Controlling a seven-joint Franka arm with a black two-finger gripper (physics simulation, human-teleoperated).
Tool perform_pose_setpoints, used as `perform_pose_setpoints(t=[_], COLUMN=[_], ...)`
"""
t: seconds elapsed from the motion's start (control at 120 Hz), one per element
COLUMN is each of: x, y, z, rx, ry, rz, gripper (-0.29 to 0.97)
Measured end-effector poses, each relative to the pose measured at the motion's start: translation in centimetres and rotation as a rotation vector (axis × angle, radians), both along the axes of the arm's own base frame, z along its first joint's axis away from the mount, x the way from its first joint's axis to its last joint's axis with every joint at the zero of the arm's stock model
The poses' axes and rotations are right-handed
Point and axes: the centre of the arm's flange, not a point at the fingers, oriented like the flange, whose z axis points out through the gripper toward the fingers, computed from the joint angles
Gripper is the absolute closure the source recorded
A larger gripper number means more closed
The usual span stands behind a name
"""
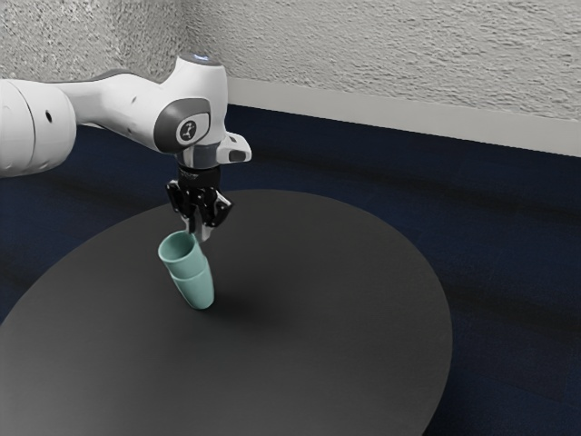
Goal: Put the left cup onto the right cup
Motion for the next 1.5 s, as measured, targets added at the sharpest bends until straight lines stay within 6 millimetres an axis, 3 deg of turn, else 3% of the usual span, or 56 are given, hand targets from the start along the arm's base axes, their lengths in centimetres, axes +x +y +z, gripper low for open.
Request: perform_pose_setpoints(t=[0.208,0.717,1.5], x=[-0.2,-1.5,-3.9], y=[-0.4,-1.1,-3.2], z=[0.6,5.2,10.3], rx=[-0.008,-0.024,-0.08], ry=[-0.002,-0.056,-0.093], rz=[-0.004,-0.014,-0.032], gripper=[0.32,0.07,0.0])
